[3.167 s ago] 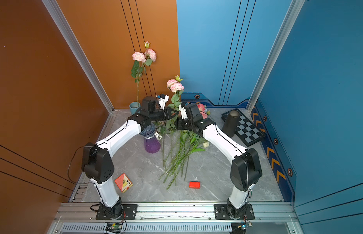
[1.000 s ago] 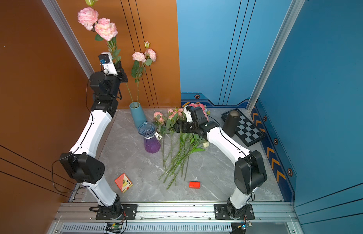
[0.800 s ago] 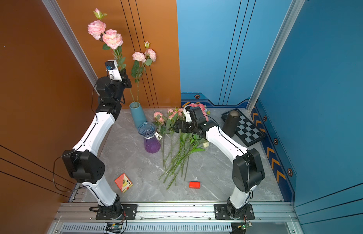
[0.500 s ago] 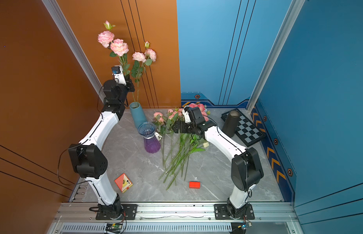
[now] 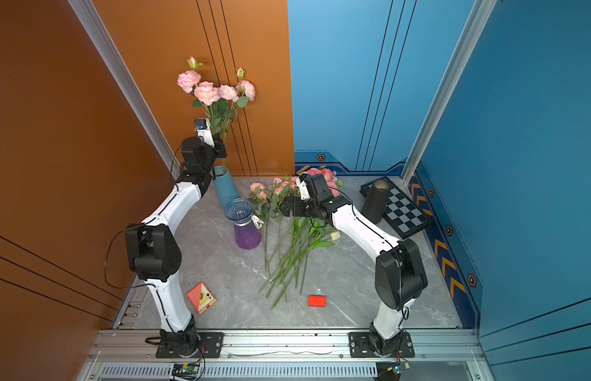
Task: Place the pink flowers into the vase
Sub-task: Place the flower in the vase.
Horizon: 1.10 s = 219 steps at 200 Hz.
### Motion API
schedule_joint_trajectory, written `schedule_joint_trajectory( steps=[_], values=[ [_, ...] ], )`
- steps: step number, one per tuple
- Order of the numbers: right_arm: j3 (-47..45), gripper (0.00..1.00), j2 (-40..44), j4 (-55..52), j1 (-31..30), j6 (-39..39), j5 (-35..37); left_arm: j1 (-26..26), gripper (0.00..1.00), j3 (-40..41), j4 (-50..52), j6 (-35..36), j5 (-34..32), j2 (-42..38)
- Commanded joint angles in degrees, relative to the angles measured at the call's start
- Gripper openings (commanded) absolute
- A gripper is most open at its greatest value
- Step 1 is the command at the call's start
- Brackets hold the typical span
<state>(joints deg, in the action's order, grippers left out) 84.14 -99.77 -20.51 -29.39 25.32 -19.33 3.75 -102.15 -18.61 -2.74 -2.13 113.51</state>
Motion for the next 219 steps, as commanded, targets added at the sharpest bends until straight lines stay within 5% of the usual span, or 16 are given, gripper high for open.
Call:
schedule_joint_trajectory(
  steps=[1, 91, 137, 219],
  values=[
    [0.86, 1.0, -0.5, -0.86, -0.43, -0.28, -0.45, -0.41, 0.0, 0.76, -1.7, -0.63, 1.19, 1.11],
    [0.67, 1.0, -0.05, -0.88, -0.61, -0.08, -0.44, -0.58, 0.03, 4.58, -1.81, 0.91, 1.43, 0.83],
    [0.17, 1.0, 0.26, -0.84, -0.58, -0.18, -0.18, -0.58, 0.17, 4.5, -1.78, 0.84, 1.67, 1.42],
    [-0.02, 1.0, 0.66, -0.85, -0.67, -0.1, -0.14, -0.5, 0.21, 4.57, -1.74, 0.89, 1.78, 0.84]
  ],
)
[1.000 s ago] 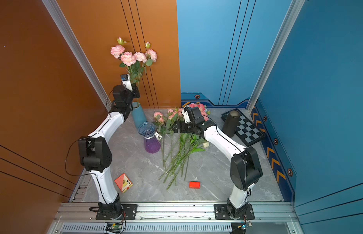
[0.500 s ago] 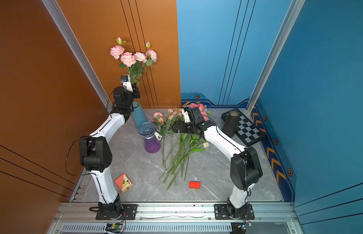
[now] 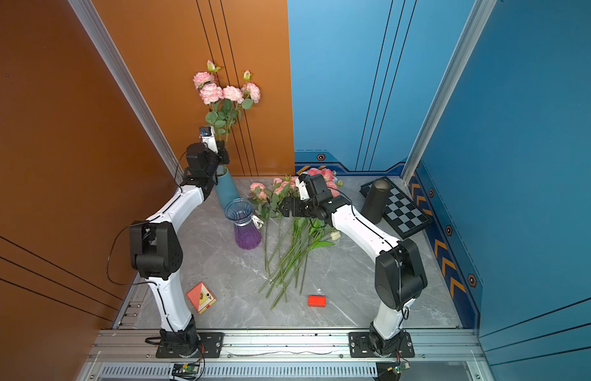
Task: Place the pink flowers into the vase
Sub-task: Place the flower in the vase, then pick up the flower at the center of the board.
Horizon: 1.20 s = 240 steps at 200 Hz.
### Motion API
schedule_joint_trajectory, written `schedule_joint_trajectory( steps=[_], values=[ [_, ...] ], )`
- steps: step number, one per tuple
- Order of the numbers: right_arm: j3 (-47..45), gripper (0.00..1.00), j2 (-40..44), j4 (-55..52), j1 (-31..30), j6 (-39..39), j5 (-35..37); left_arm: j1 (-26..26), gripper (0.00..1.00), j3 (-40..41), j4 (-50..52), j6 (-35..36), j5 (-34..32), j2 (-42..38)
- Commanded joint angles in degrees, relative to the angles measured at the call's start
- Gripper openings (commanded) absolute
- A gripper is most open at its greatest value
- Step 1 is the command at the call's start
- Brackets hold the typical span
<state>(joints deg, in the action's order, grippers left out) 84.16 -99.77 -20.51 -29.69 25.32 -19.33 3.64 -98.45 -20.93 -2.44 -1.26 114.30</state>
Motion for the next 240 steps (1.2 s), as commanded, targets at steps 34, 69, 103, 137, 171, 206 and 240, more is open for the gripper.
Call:
schedule_joint_trajectory(
  steps=[34, 69, 103, 137, 171, 206, 240],
  values=[
    [-0.79, 1.0, 1.51, -0.85, -0.37, -0.12, 0.34, -0.3, 0.28, 1.99, 0.55, 0.72, 0.9, -1.24],
    [-1.49, 1.0, 2.43, -1.01, -0.37, -0.1, 1.0, -0.3, 0.36, 3.43, 0.51, 1.01, 0.8, -3.17],
    [-1.54, 1.0, 2.51, -2.17, -0.15, 0.16, 2.53, -0.23, 0.5, 5.81, 0.53, 1.28, 1.26, -6.17],
    [-1.37, 1.0, 2.45, -3.84, 0.56, 0.75, 4.57, -0.21, 0.72, 9.58, 0.53, 1.51, 1.43, -10.58],
    [-0.86, 1.0, 1.32, -7.6, 1.87, 1.74, 7.05, -0.21, 0.99, 14.05, 0.46, 1.71, 2.2, -14.45],
    [-2.72, 1.0, 0.56, -9.53, 3.19, 3.54, 8.07, 0.85, 0.99, 18.69, 0.52, 0.03, 3.57, -19.43],
    [-4.51, 1.0, -1.51, -9.55, 3.59, 5.29, 6.77, 5.3, 0.99, 23.97, 0.47, 0.5, 4.07, -25.93]
  ],
)
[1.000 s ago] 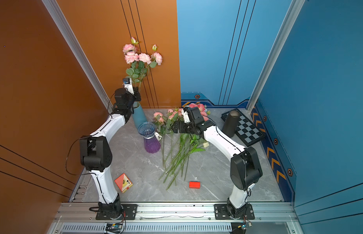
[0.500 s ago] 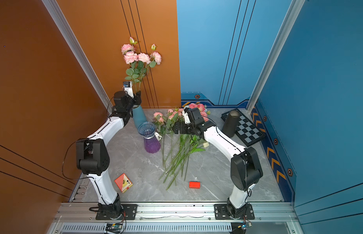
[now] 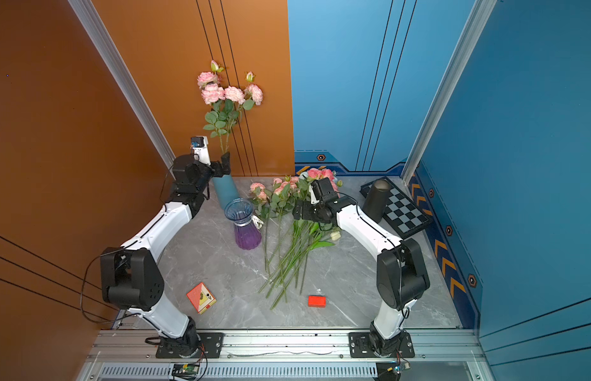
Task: Place the pink flowers into the vase
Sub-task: Pick up the flower at the center of the board.
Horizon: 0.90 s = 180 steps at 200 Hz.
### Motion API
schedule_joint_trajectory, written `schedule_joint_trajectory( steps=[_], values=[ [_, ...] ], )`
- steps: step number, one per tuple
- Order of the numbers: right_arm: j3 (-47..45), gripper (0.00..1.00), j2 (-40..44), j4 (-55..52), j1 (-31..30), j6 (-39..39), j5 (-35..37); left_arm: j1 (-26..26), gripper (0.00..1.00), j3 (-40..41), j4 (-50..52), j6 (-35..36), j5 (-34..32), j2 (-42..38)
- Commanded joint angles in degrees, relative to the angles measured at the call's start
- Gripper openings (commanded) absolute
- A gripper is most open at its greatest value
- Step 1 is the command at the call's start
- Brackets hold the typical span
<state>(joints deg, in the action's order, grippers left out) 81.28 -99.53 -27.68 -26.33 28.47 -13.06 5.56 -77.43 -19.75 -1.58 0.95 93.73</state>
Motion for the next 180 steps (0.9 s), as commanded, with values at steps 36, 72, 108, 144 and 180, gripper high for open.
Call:
schedule_joint_trajectory(
  steps=[36, 72, 108, 144, 180],
  values=[
    [-2.21, 0.9, -4.27, -1.51, 0.61, 2.73, -0.28, 10.99, 0.99, 8.9, -0.62, 1.3, 2.22, -10.85],
    [-1.91, 0.85, -7.15, -0.42, 2.06, 3.6, -1.52, 18.7, 0.99, 12.07, -0.64, 4.28, 0.88, -14.18],
    [-1.49, 0.76, -9.18, 1.11, 2.77, 4.3, -2.35, 23.35, 0.98, 13.12, -0.41, 2.4, 2.39, -15.06],
    [-0.87, 0.66, -10.94, 2.51, 2.97, 4.93, -3.3, 27.63, 0.99, 14.66, 0.11, 1.44, 2.79, -15.05],
    [0.31, 0.58, -12.16, 2.54, 3.12, 5.06, -3.2, 30.01, 0.98, 16.32, 0.98, 0.13, 2.63, -14.63]
  ],
)
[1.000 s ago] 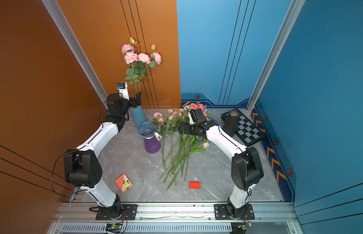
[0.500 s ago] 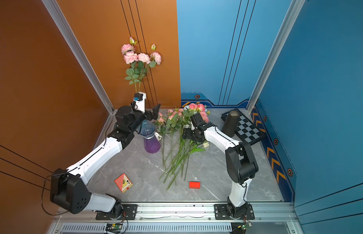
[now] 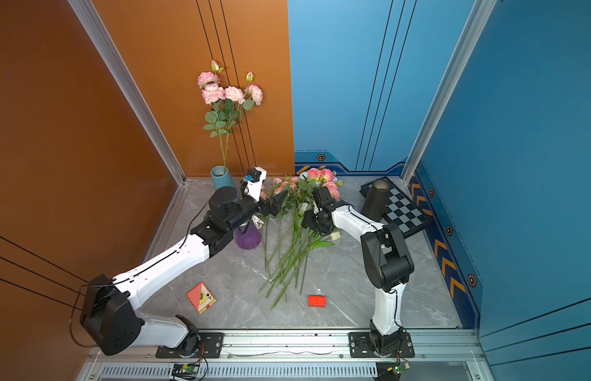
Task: Place the pink flowers into the vase
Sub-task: Pick up the flower at the center of the board.
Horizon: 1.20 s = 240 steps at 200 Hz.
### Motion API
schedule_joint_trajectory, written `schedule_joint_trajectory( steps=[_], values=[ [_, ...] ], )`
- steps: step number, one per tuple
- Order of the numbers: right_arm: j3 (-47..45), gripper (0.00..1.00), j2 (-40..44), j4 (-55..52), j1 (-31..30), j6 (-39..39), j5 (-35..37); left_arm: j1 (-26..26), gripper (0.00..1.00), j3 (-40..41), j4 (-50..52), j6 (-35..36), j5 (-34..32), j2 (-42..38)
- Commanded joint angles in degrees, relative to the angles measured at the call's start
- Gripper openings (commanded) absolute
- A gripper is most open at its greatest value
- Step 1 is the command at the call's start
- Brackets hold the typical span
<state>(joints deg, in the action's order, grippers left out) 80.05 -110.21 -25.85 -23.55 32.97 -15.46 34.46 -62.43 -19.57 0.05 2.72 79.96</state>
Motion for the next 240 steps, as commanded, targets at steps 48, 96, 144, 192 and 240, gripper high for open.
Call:
schedule_joint_trajectory(
  steps=[48, 96, 144, 192, 240],
  values=[
    [2.58, 0.45, -2.81, 0.7, 0.61, 0.69, -0.53, 1.71, 0.98, 2.05, 1.66, -2.26, -0.52, -0.86],
    [3.59, 0.23, -2.93, 0.62, 0.61, 0.95, -0.36, 1.89, 0.99, 2.62, 1.65, -3.06, -0.67, -0.83],
    [3.56, 0.14, -1.61, 0.39, 0.7, 1.13, -0.36, 1.93, 0.98, 3.02, 1.72, -3.78, -1.14, -0.84],
    [4.67, 0.09, 0.79, -0.82, 0.79, 0.74, 0.28, 1.74, 0.99, 2.24, 2.43, -5.64, -0.79, -0.27],
    [6.93, 0.09, 3.04, -2.52, 0.95, -1.16, 1.79, 1.92, 0.98, 1.61, 2.75, -6.38, 0.31, 0.02]
  ],
)
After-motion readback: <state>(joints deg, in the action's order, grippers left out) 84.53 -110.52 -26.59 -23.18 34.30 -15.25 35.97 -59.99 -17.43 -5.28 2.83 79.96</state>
